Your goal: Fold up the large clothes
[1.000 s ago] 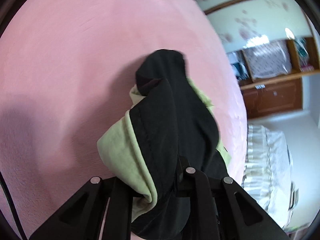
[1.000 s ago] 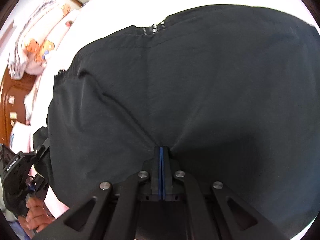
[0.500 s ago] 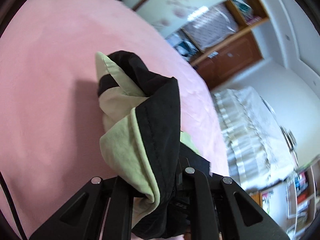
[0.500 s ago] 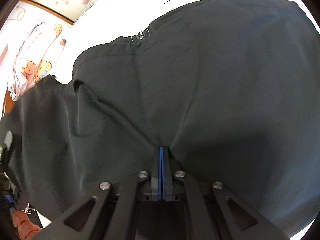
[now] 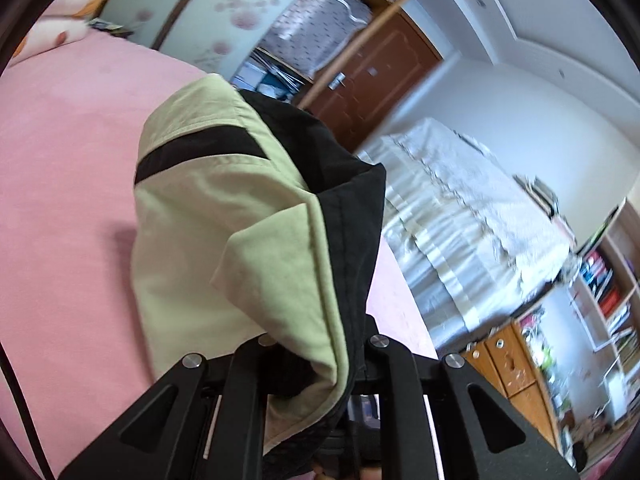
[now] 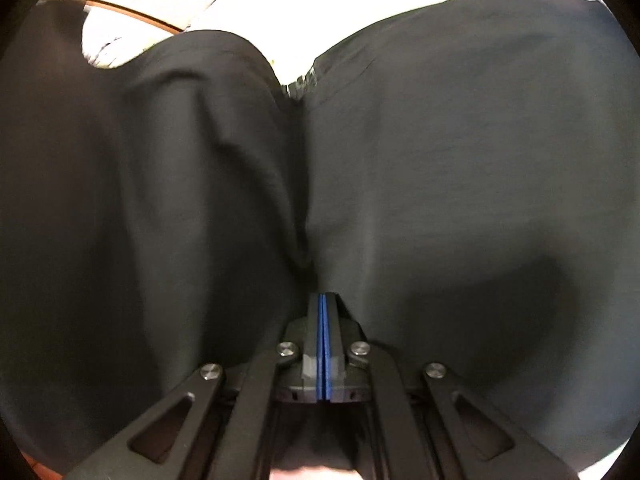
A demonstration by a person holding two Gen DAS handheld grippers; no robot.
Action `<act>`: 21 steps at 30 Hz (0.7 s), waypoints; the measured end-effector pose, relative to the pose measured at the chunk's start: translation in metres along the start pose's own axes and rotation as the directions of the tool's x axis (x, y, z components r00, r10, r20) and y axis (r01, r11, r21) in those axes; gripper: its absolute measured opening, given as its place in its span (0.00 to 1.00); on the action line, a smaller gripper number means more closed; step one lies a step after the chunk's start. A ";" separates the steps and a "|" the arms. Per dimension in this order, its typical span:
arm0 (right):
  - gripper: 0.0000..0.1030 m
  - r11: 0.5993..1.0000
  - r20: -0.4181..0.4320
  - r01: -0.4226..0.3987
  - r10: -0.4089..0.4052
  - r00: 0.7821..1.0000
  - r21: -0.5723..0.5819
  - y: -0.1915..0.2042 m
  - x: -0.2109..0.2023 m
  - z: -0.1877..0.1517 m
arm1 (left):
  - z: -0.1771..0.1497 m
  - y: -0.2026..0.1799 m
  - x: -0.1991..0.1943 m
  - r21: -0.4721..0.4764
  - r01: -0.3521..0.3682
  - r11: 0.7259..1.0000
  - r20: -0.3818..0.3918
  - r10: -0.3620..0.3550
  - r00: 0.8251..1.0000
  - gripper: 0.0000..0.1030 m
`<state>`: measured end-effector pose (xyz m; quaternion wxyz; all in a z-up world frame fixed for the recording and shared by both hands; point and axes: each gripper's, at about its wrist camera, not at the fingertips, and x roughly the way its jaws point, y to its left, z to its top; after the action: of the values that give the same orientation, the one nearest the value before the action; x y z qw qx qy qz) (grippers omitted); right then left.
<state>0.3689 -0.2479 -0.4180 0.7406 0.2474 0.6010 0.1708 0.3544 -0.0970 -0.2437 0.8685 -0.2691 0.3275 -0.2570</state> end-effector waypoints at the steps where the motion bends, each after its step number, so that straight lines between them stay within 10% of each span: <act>1: 0.00 1.000 0.006 -0.002 0.002 1.000 -0.003 -0.005 -0.011 -0.002 | -0.004 -0.012 0.010 0.008 0.004 1.000 -0.014 -0.004 1.000 0.10; 12: 0.00 0.990 0.200 0.116 -0.129 0.971 0.074 -0.128 -0.179 -0.018 | -0.074 -0.092 0.107 0.118 -0.083 0.990 -0.177 0.103 0.979 0.10; 21: 0.00 0.965 0.284 0.204 -0.245 0.927 0.168 -0.202 -0.254 -0.032 | -0.142 -0.133 0.147 0.295 -0.207 0.933 -0.269 0.289 0.919 0.11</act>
<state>0.2732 -0.5484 -0.3340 0.8199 0.2497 0.5151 0.0039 0.3142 -0.3274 -0.3133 0.8602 -0.0653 0.4539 -0.2233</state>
